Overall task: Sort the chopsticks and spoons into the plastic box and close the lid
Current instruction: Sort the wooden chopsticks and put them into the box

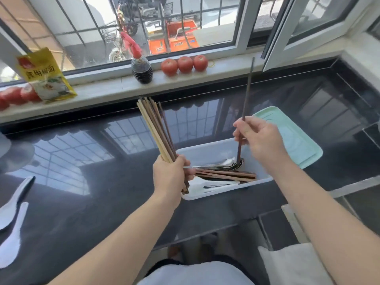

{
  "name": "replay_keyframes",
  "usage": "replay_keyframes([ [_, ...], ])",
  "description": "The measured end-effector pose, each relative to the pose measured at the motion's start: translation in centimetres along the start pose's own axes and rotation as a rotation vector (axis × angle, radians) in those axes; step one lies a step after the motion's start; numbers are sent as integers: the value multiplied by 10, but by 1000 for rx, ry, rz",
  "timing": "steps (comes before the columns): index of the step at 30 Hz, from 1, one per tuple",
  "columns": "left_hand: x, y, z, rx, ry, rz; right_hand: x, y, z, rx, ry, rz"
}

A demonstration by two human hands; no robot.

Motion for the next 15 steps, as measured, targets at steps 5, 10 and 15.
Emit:
replay_keyframes([
  [5,8,16,8,25,35,-78,-60,-30,-9,575,247,-1143],
  [10,8,4,19,65,-14,-70,-64,-50,-1,647,287,-1267],
  [15,5,-27,21,121,-28,-116,-73,-50,8,765,374,-1316],
])
Point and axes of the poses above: each hand's wrist, its own z-axis towards the middle knuckle, its own y-axis out of the back of the hand, x = y × z, the point moved 1 cm from there along z, towards the middle knuckle, and after that the axes turned 8 degrees about -x, right-handed, at the moved point
